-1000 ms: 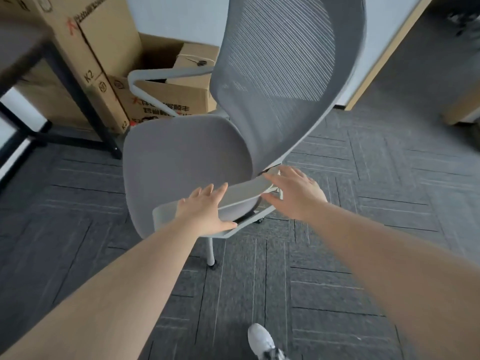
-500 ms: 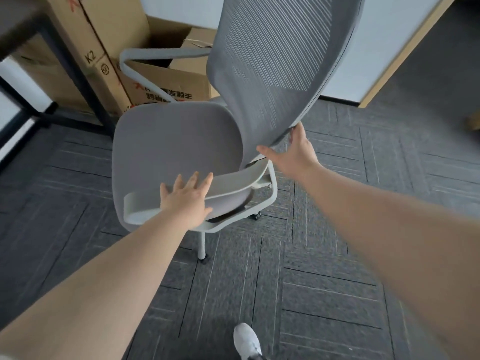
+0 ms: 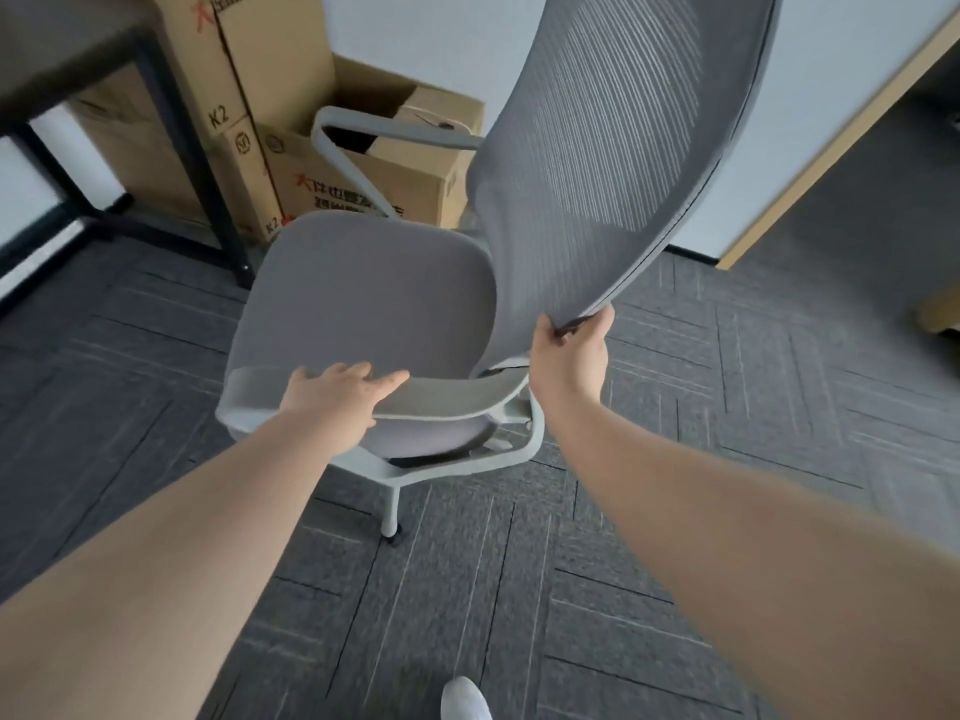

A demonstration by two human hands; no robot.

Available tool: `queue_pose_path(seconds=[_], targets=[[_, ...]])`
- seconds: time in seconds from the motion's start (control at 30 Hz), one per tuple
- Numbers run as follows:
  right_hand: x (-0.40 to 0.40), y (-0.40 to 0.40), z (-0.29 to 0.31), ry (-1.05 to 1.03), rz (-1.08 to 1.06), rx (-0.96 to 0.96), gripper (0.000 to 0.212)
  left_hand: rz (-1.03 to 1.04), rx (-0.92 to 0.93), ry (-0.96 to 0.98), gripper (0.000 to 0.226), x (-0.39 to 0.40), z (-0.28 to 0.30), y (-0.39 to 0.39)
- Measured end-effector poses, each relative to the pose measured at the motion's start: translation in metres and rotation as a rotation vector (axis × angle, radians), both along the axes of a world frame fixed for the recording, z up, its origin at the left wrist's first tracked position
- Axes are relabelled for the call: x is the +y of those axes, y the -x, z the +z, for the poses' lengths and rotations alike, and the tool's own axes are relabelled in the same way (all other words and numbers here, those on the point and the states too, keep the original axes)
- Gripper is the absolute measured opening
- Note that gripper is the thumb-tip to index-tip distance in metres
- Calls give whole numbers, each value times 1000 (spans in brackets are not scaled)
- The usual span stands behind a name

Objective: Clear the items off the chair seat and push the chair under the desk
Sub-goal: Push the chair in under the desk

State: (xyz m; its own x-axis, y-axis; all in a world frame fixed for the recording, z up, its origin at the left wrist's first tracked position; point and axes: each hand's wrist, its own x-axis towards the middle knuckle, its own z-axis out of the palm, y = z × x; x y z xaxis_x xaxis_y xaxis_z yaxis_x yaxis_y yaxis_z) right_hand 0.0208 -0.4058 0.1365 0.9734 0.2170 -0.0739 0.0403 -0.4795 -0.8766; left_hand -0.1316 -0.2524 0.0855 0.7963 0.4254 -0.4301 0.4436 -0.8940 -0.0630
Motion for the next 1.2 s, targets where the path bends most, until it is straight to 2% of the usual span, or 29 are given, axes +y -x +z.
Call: queue_pose_path(seconds=[0.1,0.37,0.8,1.0,1.2], targets=[[4,22,-5,-18,2,14,40,2,48,10,68,12,1,12],[25,72,10,41,61,31,35,4,18,37,67,30,5,77],[105,254,15,104,277,165,34,129,62,78,72,96,8,293],[143,313,18,130,436,124,40,218,70,91,76,133,9,372],[162,363,10,169,486,52,51,258,95,106,96,164,18,410]])
